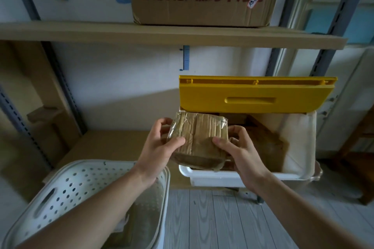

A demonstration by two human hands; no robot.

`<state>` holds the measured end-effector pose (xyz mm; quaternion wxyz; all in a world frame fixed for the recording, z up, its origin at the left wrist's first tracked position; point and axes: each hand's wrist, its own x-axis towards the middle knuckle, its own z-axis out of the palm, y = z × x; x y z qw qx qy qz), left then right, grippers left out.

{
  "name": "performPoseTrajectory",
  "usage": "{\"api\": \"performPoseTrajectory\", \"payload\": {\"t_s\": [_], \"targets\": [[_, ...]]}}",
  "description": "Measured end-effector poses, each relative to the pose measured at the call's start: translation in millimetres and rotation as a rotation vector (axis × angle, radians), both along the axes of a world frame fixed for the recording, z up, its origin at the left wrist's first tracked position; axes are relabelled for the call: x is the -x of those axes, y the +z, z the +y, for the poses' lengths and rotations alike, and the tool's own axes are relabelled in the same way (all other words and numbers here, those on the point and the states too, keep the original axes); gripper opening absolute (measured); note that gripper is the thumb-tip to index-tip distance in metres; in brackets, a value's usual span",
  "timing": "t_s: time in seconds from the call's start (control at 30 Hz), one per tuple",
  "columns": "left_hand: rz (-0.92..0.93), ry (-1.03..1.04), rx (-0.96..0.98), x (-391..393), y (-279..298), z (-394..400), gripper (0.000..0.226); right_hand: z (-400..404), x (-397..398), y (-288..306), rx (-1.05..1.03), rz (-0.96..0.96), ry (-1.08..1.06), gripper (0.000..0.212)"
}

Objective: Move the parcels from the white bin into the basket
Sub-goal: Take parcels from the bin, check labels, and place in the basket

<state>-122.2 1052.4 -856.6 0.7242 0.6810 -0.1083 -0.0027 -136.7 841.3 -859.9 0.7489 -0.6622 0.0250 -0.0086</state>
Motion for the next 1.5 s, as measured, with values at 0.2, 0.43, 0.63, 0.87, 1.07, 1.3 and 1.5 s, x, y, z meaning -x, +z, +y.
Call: {"api": "performPoseTrajectory", "payload": {"t_s": [0.2,0.43,0.63,0.87,1.07,1.3,1.5], "targets": [[-0.058,0.232,0.066,-3.2,1.8,51.9,0.033,63.2,-15.9,4.7,-0.06,-0.026,0.114,0.06],[-0.05,0.379,0.137,-10.2,1.1,91.3,0.037,120.0,-38.1,4.0,-0.14,-0.085,0.127,0.042],[-0.041,0.457,0.021,-9.0,-9.8,120.5,0.051,152.5,-61.5,-5.0,-0.146,-0.069,0.15,0.032],[-0.006,0.602,-0.133,-15.9,-25.2,136.2,0.046,178.7,-77.8,-12.0,-0.184,-0.041,0.132,0.024],[0.052,0.569,-0.178,-17.3,-34.4,132.0,0.06,194.5,-89.0,-12.4,-0.241,-0.035,0.102,0.021],[0.158,0.45,-0.01,-20.7,-36.1,126.4,0.109,199.9,-90.3,-16.9,-0.233,-0.062,0.139,0.023],[0.145,0.425,0.011,-24.9,-34.4,126.6,0.108,191.2,-89.1,-21.6,-0.172,-0.095,0.194,0.025]]}}
